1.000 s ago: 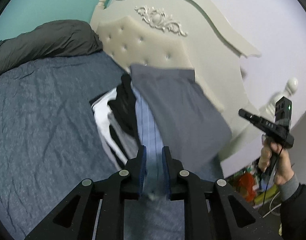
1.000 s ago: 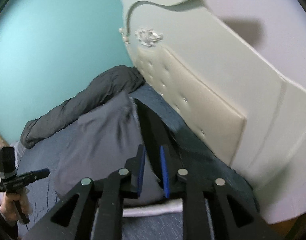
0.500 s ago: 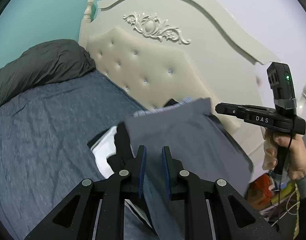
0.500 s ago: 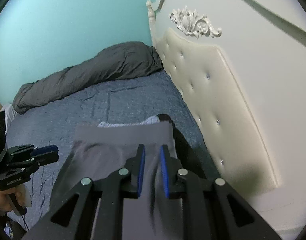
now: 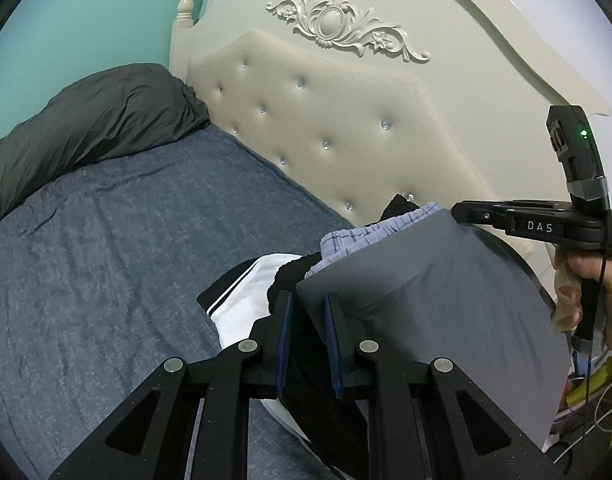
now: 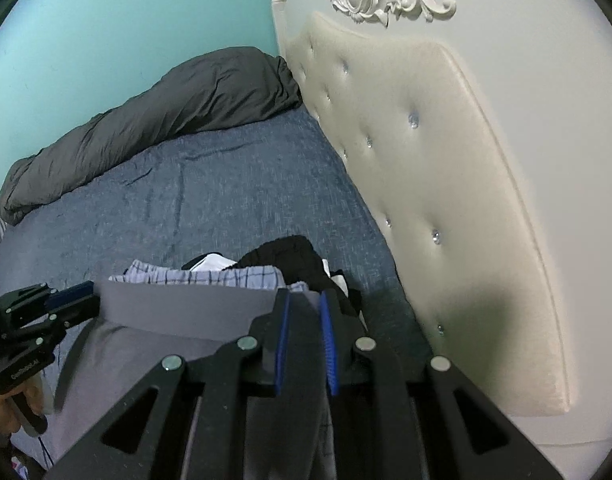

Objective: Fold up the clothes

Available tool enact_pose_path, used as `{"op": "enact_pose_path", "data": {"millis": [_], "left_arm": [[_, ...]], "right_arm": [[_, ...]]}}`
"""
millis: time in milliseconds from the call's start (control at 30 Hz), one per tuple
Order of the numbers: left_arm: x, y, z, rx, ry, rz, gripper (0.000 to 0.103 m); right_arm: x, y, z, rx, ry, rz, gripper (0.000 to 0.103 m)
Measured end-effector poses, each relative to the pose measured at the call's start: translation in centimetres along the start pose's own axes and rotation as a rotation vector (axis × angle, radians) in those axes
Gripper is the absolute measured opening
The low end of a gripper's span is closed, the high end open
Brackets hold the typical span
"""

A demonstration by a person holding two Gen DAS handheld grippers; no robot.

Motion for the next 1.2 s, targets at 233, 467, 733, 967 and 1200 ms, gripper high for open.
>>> {"op": "enact_pose_path", "data": {"millis": [233, 467, 733, 967, 1200], "left_arm": [[-3.5, 0.3, 0.2, -0.031, -0.036, 0.000, 0.023], [-9.4, -1.0, -0.4, -0.037, -0.077, -0.004, 0.039], [-16.7, -3.7, -0.8, -0.024, -0.139, 0.002, 0.054], [-22.9, -6.7, -2.3, 0.012, -0.177, 0.025, 0.068], [-28.9, -10.0, -4.6, 0.025, -0.223, 0.031, 0.078]], "right_arm": [[-5.2, -0.9, -0.3, 0.044, -0.093, 0.030, 0.015], [-10.8, -0.7, -1.4, 0.080, -0.175, 0.067, 0.015], [-17.9, 2.2, -5.4, 0.118, -0.278, 0.084, 0.015], [-23.9, 4.7, -9.1, 0.187, -0.353, 0.093, 0.028], [-30.0, 7.7, -12.6, 0.182, -0.397, 0.039, 0.044]]}}
Point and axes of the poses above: each gripper's, at about its wrist camera, not at the fingertips, and x roughly the way its jaws point, y to its left, z to its top, the point moved 2 cm from there along x, roughly the way its jaws point, and after that the axes turned 8 degrees about -y, right-handed, at the moved point
